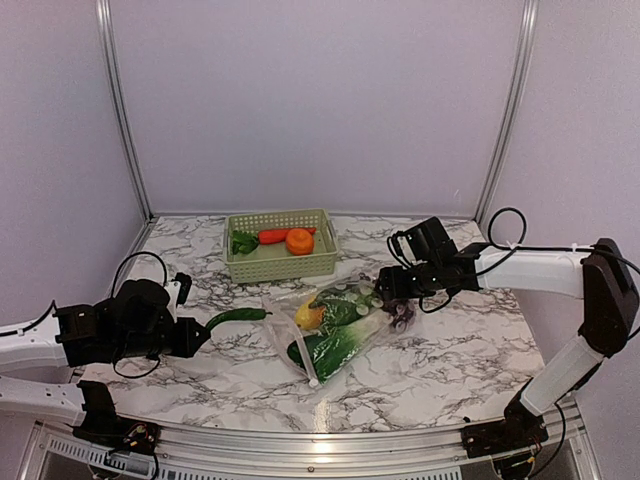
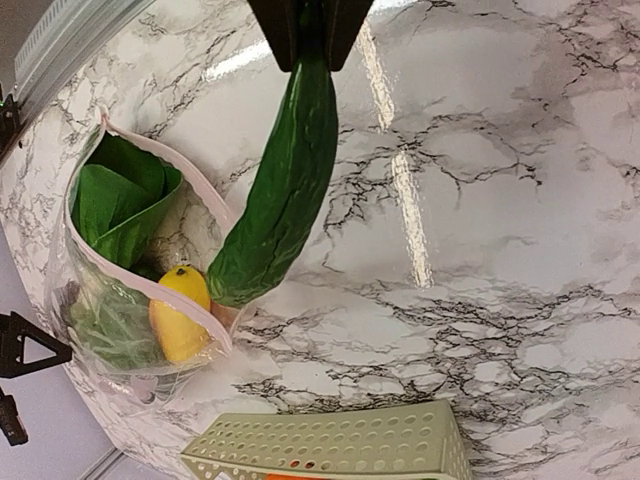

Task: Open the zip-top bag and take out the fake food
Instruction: Pick up the fake vegetable from the zipper food storage bag, then place the fake vegetable in the bin.

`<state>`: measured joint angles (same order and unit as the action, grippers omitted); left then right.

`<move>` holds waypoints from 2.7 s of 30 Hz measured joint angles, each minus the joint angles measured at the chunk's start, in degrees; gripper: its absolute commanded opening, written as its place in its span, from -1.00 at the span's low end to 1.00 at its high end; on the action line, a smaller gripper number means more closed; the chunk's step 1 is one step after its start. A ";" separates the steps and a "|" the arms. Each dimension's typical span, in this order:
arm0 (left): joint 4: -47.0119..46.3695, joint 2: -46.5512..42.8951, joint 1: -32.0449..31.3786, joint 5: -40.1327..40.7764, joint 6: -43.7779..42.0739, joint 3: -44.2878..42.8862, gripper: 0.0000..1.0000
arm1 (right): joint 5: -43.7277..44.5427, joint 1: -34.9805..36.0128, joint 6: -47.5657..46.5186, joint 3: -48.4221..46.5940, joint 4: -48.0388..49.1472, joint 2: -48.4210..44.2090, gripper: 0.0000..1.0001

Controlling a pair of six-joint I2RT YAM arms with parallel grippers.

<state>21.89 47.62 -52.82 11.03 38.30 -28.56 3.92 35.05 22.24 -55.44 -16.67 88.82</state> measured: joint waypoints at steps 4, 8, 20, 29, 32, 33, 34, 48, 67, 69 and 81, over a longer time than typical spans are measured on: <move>4.72 -0.44 0.00 1.73 1.84 -2.23 -1.00 | -0.02 0.00 -0.02 -0.26 0.02 0.00 0.53; 7.48 -2.12 0.00 3.02 1.99 -5.73 -1.00 | -0.04 0.00 -0.11 -0.26 0.00 0.00 0.53; 6.86 -2.29 0.07 2.45 -3.26 -11.17 -1.00 | -0.42 0.00 -0.22 -0.28 -0.02 0.00 0.53; 5.95 0.35 0.28 6.03 -6.43 -13.35 -1.00 | -0.37 0.00 -0.87 -0.79 -0.35 0.00 0.54; 3.34 2.16 1.81 5.20 -7.85 -13.84 -1.00 | -0.39 0.00 -1.03 -0.81 -0.33 0.00 0.53; 2.14 3.15 2.60 4.68 -8.17 -14.16 -1.00 | -0.37 0.00 -1.03 -0.92 -0.39 0.00 0.54; -0.09 5.46 4.17 2.95 -8.87 -14.82 -1.00 | -0.37 0.00 -1.03 -1.03 -0.28 0.00 0.54; -16.28 41.83 19.32 -15.82 -14.32 -36.17 -1.00 | 2.32 0.00 -0.94 -4.22 1.49 -2.43 0.55; -13.84 77.37 28.79 -26.62 -14.58 -69.61 -1.00 | 6.19 0.52 -0.90 -4.83 6.99 -5.49 0.56; -12.37 78.66 28.94 -26.67 -14.64 -71.04 -1.00 | 6.34 0.52 -0.92 -4.83 7.08 -5.51 0.56; -8.85 79.91 29.68 -26.77 -15.65 -71.95 -0.26 | 6.21 0.70 -1.07 -4.83 7.04 -5.46 0.57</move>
<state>13.04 127.52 -23.14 -15.75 22.65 -100.51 10.13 35.75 21.17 -60.27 -9.63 83.35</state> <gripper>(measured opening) 0.290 0.782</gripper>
